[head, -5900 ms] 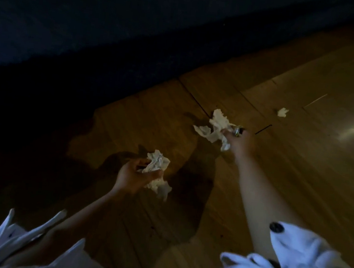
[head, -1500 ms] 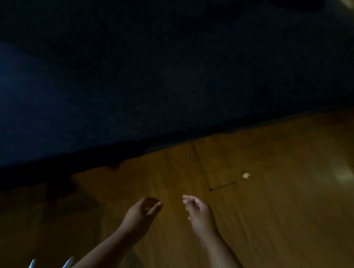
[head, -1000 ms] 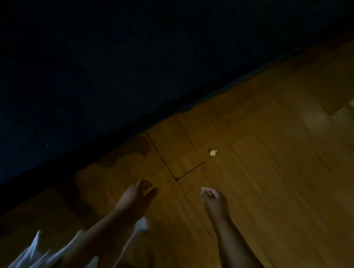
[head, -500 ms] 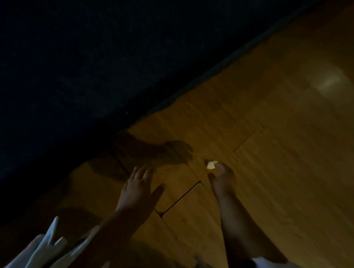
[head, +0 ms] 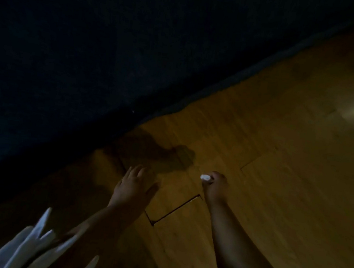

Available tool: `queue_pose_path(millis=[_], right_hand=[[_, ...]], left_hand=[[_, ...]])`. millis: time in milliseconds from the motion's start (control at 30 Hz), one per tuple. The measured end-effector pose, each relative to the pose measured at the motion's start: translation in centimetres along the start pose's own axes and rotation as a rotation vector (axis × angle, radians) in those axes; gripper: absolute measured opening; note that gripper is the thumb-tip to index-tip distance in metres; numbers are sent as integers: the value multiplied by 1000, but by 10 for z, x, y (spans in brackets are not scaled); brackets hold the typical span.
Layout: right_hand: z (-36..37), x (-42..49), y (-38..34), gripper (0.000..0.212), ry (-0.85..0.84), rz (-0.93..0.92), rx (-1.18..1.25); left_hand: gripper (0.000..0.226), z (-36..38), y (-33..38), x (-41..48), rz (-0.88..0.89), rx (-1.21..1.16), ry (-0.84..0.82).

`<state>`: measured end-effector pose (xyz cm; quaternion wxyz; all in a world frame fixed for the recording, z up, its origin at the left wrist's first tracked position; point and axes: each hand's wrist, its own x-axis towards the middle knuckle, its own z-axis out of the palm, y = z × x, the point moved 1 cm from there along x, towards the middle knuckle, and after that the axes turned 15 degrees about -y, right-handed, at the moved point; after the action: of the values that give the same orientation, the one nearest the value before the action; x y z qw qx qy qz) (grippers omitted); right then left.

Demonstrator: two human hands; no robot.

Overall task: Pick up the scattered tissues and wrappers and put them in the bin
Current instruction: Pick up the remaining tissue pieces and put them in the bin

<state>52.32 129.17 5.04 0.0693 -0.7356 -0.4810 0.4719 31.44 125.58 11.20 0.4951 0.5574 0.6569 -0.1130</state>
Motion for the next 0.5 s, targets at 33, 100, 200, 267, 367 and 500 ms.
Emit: queue_pose_path(millis=[33, 100, 200, 267, 367, 500], right_hand=[[-7, -17, -11, 15, -7, -29, 37], [-26, -54, -35, 16, -48, -51, 60], [-68, -135, -93, 18, -130, -109, 116], [-100, -199, -129, 19, -223, -123, 80], [-138, -287, -174, 23, -290, -200, 23], [-166, -381, -227, 34, -317, -323, -15]], left_hand=[[59, -7, 10, -21, -9, -23, -2], [60, -23, 34, -69, -18, -85, -3], [59, -52, 70, -156, -18, -122, 48], [56, -72, 90, -224, -14, -106, 50], [55, -95, 103, -330, -46, -197, 133], [56, -100, 99, -451, -116, -274, 274]])
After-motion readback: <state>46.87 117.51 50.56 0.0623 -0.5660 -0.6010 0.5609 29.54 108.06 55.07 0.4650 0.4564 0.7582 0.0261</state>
